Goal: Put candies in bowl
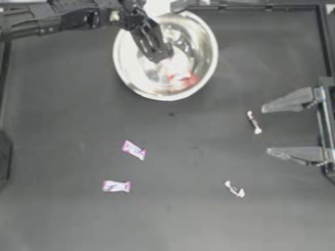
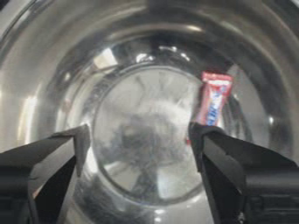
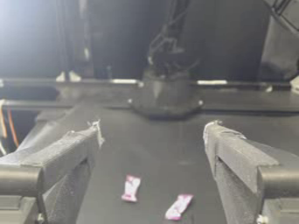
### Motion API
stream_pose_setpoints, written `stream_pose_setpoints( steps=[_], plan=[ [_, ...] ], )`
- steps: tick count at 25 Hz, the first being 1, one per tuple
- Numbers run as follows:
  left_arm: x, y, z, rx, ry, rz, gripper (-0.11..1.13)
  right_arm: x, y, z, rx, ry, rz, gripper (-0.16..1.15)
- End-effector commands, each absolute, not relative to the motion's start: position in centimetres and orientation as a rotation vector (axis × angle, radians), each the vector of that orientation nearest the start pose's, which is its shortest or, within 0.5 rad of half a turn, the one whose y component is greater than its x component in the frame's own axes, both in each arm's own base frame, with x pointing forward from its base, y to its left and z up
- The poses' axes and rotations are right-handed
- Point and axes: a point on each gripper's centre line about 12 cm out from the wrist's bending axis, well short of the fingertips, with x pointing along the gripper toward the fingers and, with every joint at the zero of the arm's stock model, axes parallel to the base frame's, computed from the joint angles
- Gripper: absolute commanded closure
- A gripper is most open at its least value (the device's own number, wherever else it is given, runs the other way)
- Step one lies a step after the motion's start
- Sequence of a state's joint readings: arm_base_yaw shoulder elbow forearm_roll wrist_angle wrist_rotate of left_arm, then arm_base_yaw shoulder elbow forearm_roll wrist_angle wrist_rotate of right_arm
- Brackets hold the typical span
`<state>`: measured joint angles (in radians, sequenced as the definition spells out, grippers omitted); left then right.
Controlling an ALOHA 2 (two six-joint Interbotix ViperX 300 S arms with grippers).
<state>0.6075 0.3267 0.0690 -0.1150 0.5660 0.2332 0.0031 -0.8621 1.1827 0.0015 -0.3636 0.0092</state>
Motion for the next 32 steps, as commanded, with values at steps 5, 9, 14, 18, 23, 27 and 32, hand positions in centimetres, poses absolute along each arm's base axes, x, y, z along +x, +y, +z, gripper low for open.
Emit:
stream_pose_setpoints(
  steps=[5, 9, 14, 18, 23, 27, 32],
  plan=[
    [40.3, 25.6, 27.0, -0.115, 0.774, 0.438, 0.04, 21.5, 0.1, 28.3, 0.011, -0.060, 0.003, -0.01],
    [38.8, 23.1, 29.5, -0.088, 0.735, 0.416, 0.05, 21.5, 0.0, 28.3, 0.009, -0.060, 0.002, -0.01],
    [36.9, 19.4, 31.6, -0.055, 0.687, 0.376, 0.06, 21.5, 0.1, 28.3, 0.009, -0.058, 0.003, -0.01],
    [35.0, 16.3, 32.7, -0.023, 0.624, 0.342, 0.06, 21.5, 0.0, 28.4, 0.009, -0.058, 0.002, -0.01],
    [31.7, 11.9, 33.4, 0.003, 0.517, 0.290, 0.06, 21.4, -0.2, 28.6, 0.010, -0.046, -0.009, -0.01],
    [29.2, 9.2, 33.3, -0.011, 0.414, 0.256, 0.06, 21.2, -0.7, 28.6, 0.022, -0.023, -0.037, -0.01],
    [26.5, 6.5, 32.6, -0.011, 0.325, 0.211, 0.06, 21.2, -1.9, 28.3, 0.052, 0.062, -0.092, -0.01]
  ],
)
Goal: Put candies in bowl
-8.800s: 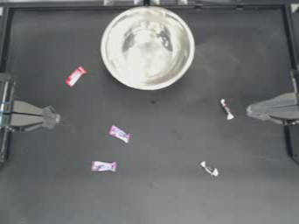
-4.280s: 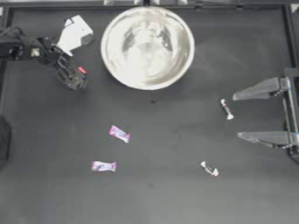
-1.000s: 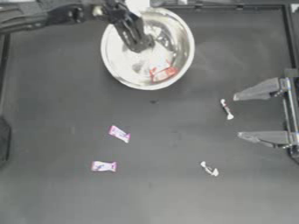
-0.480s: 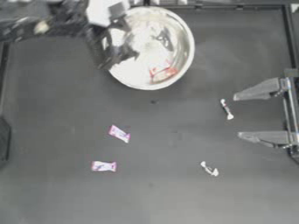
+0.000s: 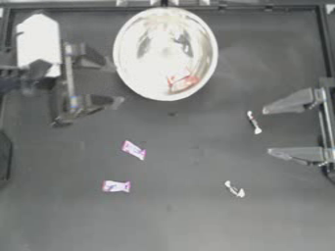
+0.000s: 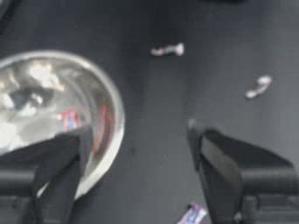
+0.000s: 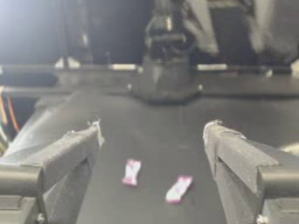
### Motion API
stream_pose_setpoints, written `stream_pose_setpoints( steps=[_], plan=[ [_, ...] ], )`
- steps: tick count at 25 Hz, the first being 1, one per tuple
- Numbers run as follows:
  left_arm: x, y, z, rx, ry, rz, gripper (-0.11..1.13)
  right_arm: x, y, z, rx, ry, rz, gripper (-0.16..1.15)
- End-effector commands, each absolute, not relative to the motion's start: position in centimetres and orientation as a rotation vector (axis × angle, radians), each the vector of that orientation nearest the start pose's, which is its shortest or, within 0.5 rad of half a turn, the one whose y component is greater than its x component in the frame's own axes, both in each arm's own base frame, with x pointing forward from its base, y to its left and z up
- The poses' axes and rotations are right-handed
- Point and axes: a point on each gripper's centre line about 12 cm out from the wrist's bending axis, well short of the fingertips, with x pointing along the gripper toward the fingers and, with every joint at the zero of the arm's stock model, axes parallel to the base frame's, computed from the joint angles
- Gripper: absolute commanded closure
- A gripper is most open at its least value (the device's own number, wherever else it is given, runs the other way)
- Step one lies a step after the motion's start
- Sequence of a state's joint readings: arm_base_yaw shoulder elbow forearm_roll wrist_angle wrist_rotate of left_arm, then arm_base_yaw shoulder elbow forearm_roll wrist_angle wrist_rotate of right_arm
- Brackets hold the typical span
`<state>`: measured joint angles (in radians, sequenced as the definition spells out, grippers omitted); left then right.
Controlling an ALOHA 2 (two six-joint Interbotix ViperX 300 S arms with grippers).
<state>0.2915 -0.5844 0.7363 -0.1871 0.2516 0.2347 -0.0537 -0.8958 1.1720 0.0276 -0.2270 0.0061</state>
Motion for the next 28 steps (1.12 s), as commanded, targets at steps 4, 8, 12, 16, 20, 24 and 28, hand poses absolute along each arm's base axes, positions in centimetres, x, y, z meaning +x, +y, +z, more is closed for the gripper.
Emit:
stream_pose_setpoints(
  steps=[4, 8, 12, 16, 20, 24, 28],
  plan=[
    [25.1, 5.1, 31.7, -0.012, 0.286, 0.181, 0.06, 21.2, -3.2, 28.5, 0.117, 0.167, -0.157, -0.01],
    [24.3, 4.4, 30.5, -0.018, 0.272, 0.163, 0.06, 21.0, -4.5, 28.5, 0.210, 0.286, -0.225, -0.01],
    [23.9, 4.2, 29.9, -0.031, 0.256, 0.163, 0.06, 20.5, -6.2, 27.9, 0.298, 0.441, -0.305, 0.00],
    [23.2, 4.1, 29.3, -0.042, 0.249, 0.167, 0.06, 20.2, -7.6, 26.8, 0.367, 0.578, -0.373, 0.00],
    [22.6, 4.0, 28.8, -0.051, 0.232, 0.174, 0.06, 20.5, -8.3, 25.9, 0.398, 0.695, -0.406, 0.00],
    [22.1, 3.9, 28.6, -0.060, 0.217, 0.177, 0.06, 20.8, -9.0, 24.4, 0.440, 0.821, -0.470, 0.00],
    [21.9, 3.9, 28.2, -0.061, 0.225, 0.176, 0.06, 20.8, -10.0, 23.3, 0.494, 0.868, -0.579, 0.00]
  ],
)
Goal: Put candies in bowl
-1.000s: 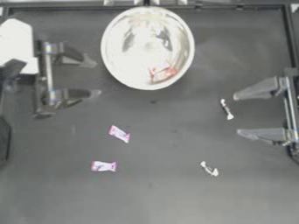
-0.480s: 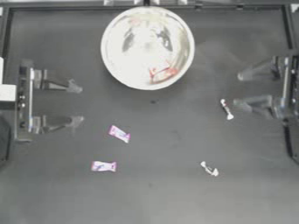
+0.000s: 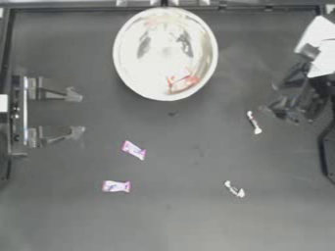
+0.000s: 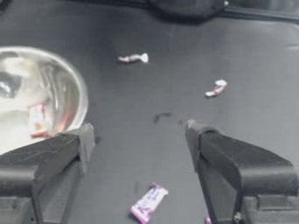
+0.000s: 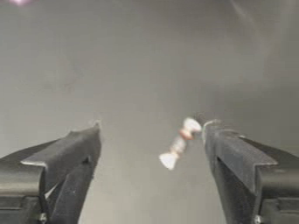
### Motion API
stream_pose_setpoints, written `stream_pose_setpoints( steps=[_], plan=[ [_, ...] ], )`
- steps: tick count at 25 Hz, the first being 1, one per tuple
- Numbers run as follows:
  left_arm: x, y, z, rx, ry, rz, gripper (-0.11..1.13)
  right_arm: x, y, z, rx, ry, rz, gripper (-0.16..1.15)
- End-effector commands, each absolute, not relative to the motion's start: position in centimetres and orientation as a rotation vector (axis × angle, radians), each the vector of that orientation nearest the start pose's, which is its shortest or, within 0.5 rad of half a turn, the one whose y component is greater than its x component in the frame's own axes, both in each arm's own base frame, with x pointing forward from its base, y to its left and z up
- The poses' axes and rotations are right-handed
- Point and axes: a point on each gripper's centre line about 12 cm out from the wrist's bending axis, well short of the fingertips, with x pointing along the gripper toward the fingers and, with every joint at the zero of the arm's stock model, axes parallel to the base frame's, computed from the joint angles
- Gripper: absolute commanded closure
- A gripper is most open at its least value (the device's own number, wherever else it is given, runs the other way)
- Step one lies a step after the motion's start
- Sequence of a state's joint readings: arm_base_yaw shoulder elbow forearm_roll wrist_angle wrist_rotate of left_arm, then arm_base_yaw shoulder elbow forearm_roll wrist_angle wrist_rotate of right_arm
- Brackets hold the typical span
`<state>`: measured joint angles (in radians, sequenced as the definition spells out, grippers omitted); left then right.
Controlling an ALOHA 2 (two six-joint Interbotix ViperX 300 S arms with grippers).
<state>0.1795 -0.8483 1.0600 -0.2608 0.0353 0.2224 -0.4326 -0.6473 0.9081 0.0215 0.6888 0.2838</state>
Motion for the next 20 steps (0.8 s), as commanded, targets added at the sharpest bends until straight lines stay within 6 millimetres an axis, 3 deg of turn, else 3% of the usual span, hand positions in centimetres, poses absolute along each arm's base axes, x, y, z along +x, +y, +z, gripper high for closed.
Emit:
stream_pose_setpoints(
  steps=[1, 9, 20],
  plan=[
    [21.9, 3.9, 28.1, -0.061, 0.226, 0.178, 0.06, 20.8, -10.2, 23.1, 0.502, 0.876, -0.604, 0.00],
    [21.7, 3.9, 27.9, -0.060, 0.221, 0.181, 0.06, 21.7, -10.1, 21.0, 0.601, 0.973, -0.705, 0.01],
    [21.5, 3.9, 27.5, -0.063, 0.222, 0.183, 0.06, 23.8, -10.0, 17.4, 0.607, 1.107, -0.791, 0.00]
  ],
)
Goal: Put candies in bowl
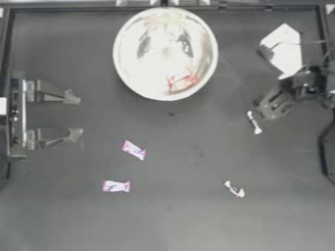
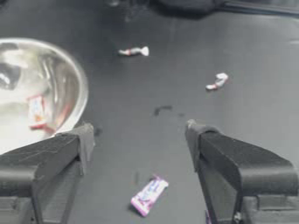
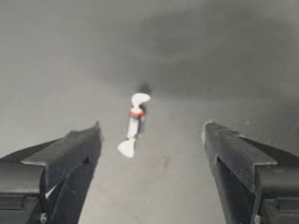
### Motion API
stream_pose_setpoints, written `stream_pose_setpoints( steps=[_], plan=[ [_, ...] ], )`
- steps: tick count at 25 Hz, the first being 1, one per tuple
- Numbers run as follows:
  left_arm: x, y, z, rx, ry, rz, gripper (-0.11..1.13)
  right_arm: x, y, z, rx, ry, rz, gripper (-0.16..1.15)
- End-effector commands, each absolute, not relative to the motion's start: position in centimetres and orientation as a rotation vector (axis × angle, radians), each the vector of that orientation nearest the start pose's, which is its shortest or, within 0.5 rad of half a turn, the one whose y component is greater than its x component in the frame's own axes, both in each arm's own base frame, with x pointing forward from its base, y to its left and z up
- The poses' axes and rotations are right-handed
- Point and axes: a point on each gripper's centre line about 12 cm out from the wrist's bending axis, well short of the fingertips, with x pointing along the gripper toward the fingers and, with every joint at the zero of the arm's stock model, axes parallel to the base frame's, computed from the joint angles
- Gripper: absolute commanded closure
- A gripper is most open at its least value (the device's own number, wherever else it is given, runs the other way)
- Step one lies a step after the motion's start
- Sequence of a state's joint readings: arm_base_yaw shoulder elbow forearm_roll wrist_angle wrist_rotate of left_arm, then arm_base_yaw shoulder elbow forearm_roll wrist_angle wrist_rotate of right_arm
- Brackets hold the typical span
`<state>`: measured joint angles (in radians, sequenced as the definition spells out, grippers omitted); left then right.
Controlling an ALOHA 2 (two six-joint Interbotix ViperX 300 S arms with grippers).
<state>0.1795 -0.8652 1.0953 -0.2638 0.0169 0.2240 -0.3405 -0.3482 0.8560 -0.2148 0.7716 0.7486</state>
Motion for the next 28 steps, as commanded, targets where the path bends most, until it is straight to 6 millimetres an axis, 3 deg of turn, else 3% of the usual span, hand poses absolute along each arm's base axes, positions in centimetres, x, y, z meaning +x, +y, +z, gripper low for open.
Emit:
stream_pose_setpoints(
  steps=[1, 21, 28],
  plan=[
    [21.5, 3.9, 27.5, -0.063, 0.222, 0.183, 0.06, 23.9, -9.9, 17.1, 0.610, 1.115, -0.796, 0.00],
    [21.4, 3.9, 27.5, -0.086, 0.222, 0.185, 0.06, 25.1, -9.6, 11.7, 0.639, 1.204, -0.821, 0.00],
    [21.4, 3.9, 27.5, -0.088, 0.221, 0.185, 0.06, 25.4, -9.8, 11.0, 0.640, 1.194, -0.824, 0.00]
  ],
)
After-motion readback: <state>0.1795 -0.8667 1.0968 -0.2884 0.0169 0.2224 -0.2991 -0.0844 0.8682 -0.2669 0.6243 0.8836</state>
